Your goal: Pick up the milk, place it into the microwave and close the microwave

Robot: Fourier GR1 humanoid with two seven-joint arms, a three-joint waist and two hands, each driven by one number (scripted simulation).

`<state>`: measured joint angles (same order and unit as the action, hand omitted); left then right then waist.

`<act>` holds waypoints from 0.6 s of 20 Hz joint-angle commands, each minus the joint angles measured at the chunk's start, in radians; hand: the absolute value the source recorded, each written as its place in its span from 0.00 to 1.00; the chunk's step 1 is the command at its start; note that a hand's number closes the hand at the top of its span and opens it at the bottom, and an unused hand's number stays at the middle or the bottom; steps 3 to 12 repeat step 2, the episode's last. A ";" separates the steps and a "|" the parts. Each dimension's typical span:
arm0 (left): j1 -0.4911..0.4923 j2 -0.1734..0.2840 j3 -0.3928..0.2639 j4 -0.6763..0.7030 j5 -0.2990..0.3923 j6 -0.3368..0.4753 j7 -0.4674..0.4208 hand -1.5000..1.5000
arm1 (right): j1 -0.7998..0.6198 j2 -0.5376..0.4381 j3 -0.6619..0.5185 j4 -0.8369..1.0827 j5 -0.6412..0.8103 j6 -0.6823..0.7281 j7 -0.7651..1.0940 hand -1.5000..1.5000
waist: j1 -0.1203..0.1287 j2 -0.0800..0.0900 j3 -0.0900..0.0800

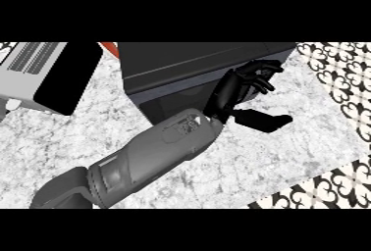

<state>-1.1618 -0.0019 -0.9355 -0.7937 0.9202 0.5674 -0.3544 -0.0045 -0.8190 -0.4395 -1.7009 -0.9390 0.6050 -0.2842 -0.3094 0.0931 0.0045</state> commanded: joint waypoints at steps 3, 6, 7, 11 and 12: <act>0.079 0.098 0.075 0.184 0.035 0.071 -0.013 0.00 | 0.023 -0.004 -0.014 -0.019 -0.024 0.003 0.009 0.00 | 0.048 0.007 -0.005; 0.079 0.098 0.075 0.184 0.035 0.071 -0.013 0.00 | 0.023 -0.004 -0.014 -0.019 -0.024 0.003 0.009 0.00 | 0.048 0.007 -0.005; 0.079 0.098 0.075 0.184 0.035 0.071 -0.013 0.00 | 0.023 -0.004 -0.014 -0.019 -0.024 0.003 0.009 0.00 | 0.048 0.007 -0.005; 0.079 0.098 0.075 0.184 0.035 0.071 -0.013 0.00 | 0.023 -0.004 -0.014 -0.019 -0.024 0.003 0.009 0.00 | 0.048 0.007 -0.005; 0.079 0.098 0.075 0.184 0.035 0.071 -0.013 0.00 | 0.023 -0.004 -0.014 -0.019 -0.024 0.003 0.009 0.00 | 0.048 0.007 -0.005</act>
